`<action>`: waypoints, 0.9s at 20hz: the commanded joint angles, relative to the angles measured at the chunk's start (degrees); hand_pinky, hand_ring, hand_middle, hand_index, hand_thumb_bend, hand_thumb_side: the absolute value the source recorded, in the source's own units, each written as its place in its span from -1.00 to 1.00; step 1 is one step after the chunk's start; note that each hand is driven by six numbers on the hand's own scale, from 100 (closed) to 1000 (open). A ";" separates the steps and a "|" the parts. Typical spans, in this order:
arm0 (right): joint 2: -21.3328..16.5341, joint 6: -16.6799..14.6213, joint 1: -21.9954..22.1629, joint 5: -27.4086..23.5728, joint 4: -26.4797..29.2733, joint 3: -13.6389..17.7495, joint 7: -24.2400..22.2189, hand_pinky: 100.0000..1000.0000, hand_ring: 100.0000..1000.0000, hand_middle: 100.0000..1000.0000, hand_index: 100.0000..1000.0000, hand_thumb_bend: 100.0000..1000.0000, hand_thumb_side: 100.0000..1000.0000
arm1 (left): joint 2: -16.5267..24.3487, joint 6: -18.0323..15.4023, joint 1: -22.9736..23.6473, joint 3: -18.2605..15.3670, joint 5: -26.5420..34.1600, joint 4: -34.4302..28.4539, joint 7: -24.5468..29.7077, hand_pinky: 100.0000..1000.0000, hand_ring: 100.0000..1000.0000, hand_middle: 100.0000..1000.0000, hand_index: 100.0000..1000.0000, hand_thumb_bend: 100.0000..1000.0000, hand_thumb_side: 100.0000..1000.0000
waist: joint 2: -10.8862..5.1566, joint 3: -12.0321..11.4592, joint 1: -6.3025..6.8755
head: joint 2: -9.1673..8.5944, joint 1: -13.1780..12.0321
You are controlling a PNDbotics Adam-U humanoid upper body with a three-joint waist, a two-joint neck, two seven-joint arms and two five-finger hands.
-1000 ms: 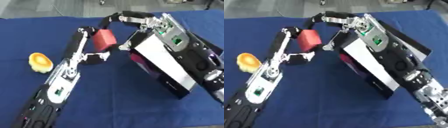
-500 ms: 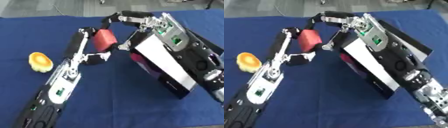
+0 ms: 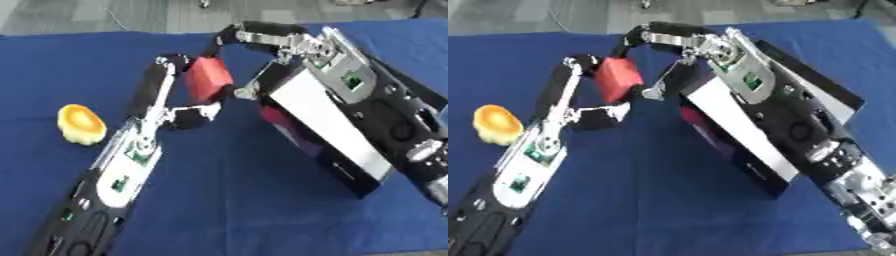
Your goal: Pick up the objects with one hand, pass them to the other hand, and then place them into the box on the other side of the table.
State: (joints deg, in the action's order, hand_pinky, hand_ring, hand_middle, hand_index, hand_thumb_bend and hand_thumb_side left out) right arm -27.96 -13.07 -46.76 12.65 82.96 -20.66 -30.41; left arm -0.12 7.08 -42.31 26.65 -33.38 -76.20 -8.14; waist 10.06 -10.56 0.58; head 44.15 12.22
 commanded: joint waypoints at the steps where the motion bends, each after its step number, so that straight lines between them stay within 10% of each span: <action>1: -0.90 0.48 -0.82 -0.76 0.88 0.59 1.00 0.92 0.75 0.02 0.37 -0.88 -1.00 | -0.76 -0.17 -0.98 0.22 0.21 -0.85 -0.24 0.41 0.33 -0.10 0.01 -1.00 -1.00 | -0.13 0.15 -0.73 | -0.37 0.05; 6: -1.13 0.82 -0.77 -1.96 1.23 0.54 1.29 0.91 0.73 0.00 0.34 -0.94 -1.00 | -0.74 0.69 -0.97 0.07 0.83 -0.82 -1.73 0.45 0.37 -0.05 0.13 -1.00 -1.00 | -0.20 0.30 -0.66 | -0.30 0.07; 14: -1.54 1.63 -0.93 -3.41 1.57 0.78 1.55 0.91 0.72 -0.03 0.31 -0.97 -1.00 | -0.46 0.58 -0.99 0.39 0.55 -0.75 -3.39 0.58 0.56 0.22 0.63 0.20 -0.61 | -0.28 0.46 -0.56 | -0.37 -0.15; 18: -1.60 1.89 -0.93 -3.57 1.63 0.86 1.65 0.91 0.72 -0.04 0.30 -1.00 -1.00 | -0.49 -0.02 -0.92 0.35 -0.32 -0.64 -2.86 0.58 0.57 0.23 0.64 0.25 -0.60 | -0.28 0.44 -0.59 | -0.32 -0.14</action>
State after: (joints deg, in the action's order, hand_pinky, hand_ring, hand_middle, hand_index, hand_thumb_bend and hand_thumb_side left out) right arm -28.18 -11.41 -46.42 9.48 83.45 -20.54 -28.96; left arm -0.56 7.46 -42.33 26.84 -33.34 -76.06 -11.08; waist 10.06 -10.19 0.58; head 44.16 12.21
